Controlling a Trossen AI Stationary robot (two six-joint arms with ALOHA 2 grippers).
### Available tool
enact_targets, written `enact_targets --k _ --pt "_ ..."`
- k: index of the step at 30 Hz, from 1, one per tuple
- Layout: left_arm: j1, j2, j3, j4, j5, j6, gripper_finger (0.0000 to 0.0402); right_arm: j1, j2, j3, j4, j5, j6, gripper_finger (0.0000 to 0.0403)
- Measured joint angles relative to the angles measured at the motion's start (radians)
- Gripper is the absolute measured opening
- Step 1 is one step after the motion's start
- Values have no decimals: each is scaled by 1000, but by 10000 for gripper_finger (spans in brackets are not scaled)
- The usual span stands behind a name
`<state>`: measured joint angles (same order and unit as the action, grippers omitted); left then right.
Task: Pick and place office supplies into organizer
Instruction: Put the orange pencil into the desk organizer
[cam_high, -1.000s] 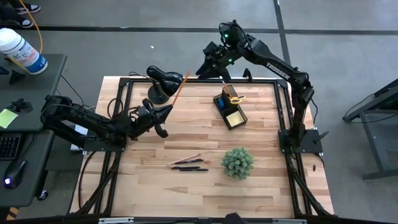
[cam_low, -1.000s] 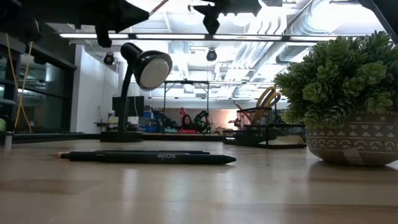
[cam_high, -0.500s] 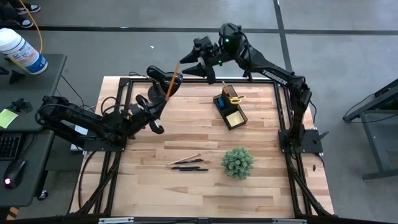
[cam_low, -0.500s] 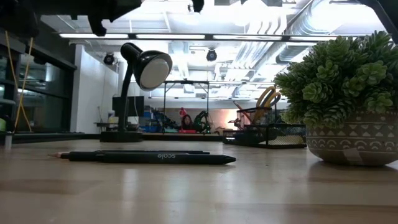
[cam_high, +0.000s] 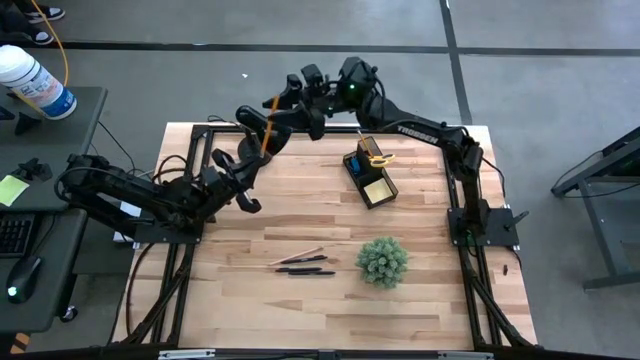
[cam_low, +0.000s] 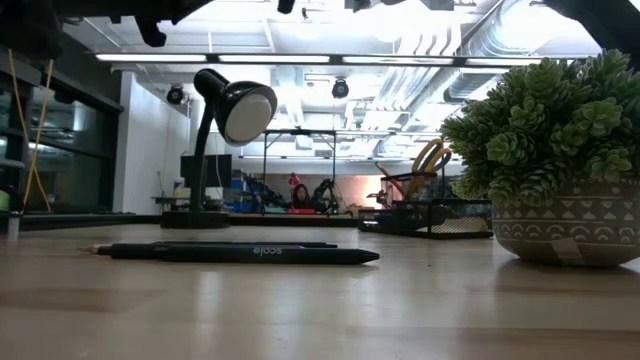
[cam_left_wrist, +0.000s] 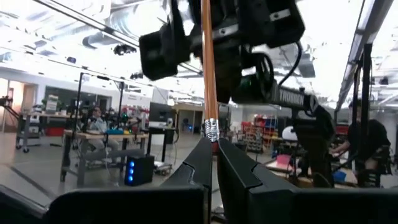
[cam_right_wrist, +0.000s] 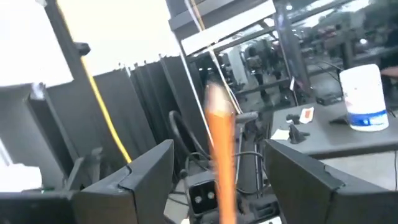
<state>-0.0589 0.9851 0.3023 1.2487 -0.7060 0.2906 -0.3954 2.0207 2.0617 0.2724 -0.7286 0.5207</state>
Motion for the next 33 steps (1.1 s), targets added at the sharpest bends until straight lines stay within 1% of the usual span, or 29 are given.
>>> enact_targets --k 5,9,14,22,23,33 --pt "0 -2 0 27 2 23 0 10 16 0 82 43 46 240" --pt "0 -2 0 29 6 23 0 12 24 0 112 53 67 215" --pt "0 -2 0 30 7 20 0 14 24 0 115 58 66 153" --pt "0 -2 0 29 17 20 0 16 24 0 113 46 39 27" --pt "0 -1 0 30 19 21 0 15 24 0 111 38 36 20" --pt "0 -1 0 27 13 96 6 13 24 0 109 8 15 21"
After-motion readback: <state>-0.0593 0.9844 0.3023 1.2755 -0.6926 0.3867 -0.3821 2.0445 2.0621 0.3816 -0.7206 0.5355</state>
